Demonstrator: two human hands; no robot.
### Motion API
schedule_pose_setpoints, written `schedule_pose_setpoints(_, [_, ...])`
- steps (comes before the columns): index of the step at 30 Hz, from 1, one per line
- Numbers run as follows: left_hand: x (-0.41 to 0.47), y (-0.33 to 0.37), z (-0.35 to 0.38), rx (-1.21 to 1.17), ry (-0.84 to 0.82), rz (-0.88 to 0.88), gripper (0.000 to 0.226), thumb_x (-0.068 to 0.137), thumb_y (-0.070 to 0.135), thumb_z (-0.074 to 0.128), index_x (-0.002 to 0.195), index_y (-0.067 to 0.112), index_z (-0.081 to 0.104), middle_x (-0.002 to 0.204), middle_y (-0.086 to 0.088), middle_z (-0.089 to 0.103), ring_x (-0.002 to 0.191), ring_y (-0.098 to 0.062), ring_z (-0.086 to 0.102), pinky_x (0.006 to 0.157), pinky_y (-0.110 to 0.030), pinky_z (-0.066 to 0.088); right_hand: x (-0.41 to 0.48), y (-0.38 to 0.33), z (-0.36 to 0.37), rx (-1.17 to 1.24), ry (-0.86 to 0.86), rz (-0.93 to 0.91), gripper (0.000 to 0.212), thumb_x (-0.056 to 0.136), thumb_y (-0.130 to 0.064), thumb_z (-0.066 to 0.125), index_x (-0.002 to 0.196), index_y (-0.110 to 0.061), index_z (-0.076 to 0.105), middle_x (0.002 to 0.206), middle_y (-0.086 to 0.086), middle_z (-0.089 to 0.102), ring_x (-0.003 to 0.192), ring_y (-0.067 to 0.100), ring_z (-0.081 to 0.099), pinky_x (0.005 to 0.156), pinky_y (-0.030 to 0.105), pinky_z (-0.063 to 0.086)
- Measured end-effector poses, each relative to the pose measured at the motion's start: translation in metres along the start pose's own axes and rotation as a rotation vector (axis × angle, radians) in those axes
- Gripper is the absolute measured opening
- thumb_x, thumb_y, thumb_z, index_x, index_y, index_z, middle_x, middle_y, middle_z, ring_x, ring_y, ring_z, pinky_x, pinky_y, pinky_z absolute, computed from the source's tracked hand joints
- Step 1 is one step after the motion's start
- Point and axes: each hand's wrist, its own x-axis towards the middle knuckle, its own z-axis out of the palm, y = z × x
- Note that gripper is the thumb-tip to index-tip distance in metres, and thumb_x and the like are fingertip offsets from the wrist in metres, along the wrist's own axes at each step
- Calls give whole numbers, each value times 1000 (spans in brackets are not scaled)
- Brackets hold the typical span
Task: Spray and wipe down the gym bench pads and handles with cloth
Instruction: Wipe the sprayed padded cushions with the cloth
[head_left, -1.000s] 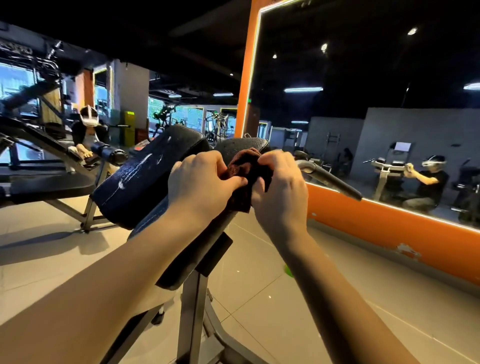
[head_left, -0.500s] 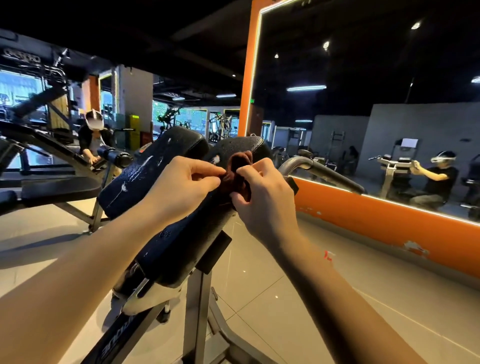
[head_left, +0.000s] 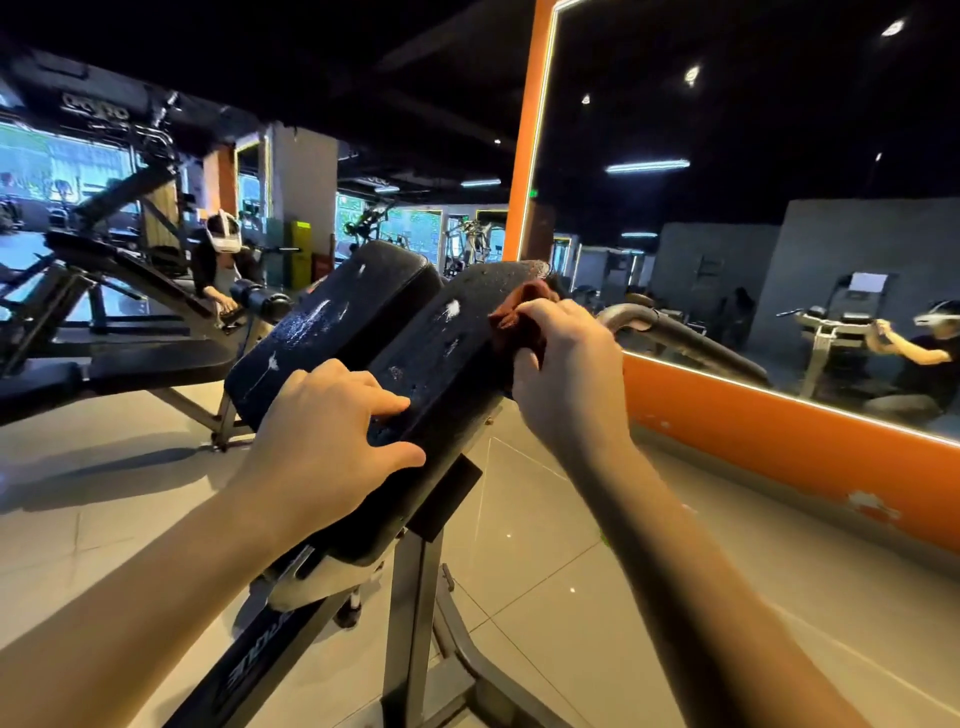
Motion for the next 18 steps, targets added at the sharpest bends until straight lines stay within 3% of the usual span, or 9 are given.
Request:
schedule_pose_setpoints(5, [1, 0, -4, -3, -61, -6, 63, 78, 67, 69, 133, 36, 67, 118, 17, 66, 112, -9, 47, 103, -40, 35, -52, -17, 11, 66, -142, -123, 30, 83, -8, 69, 113, -13, 71, 107, 5, 67, 93, 24, 63, 79, 26, 45])
schedule_pose_setpoints(8, [3, 2, -7, 13, -77, -18, 60, 80, 66, 69, 133, 38, 65, 120, 18, 64, 116, -12, 47, 105, -42, 36, -3, 4, -1, -1, 50, -5, 27, 87, -9, 69, 114, -10, 71, 104, 8, 66, 88, 23, 60, 75, 23, 44])
schedule_pose_setpoints(11, [4, -1, -5, 15, -84, -21, 59, 81, 67, 69, 133, 39, 65, 120, 19, 63, 116, -13, 48, 104, -41, 35, 37, 15, -8, -65, 106, 120, 31, 93, -10, 67, 125, -8, 67, 113, 8, 68, 99, 19, 60, 84, 14, 40])
schedule_pose_setpoints(13, [5, -3, -4, -1, -75, -17, 60, 79, 69, 69, 132, 39, 66, 114, 19, 63, 113, -13, 48, 102, -40, 35, 28, 5, -2, -53, 65, 105, 29, 92, -7, 67, 121, -9, 68, 113, 9, 69, 102, 22, 62, 91, 24, 49])
schedule_pose_setpoints(15, [6, -4, -4, -34, -68, -8, 60, 78, 67, 71, 130, 38, 68, 105, 19, 62, 106, -11, 48, 97, -38, 36, -6, -10, 8, -22, 4, 28, 23, 87, -3, 65, 108, -11, 70, 106, 10, 67, 95, 27, 62, 84, 36, 53])
schedule_pose_setpoints(18, [3, -6, -9, -128, -70, 4, 57, 76, 62, 75, 127, 37, 71, 97, 19, 63, 95, -6, 44, 84, -37, 38, -72, -31, 12, 66, -217, -69, 23, 90, -5, 64, 110, -14, 71, 106, 5, 66, 92, 18, 57, 75, 19, 44])
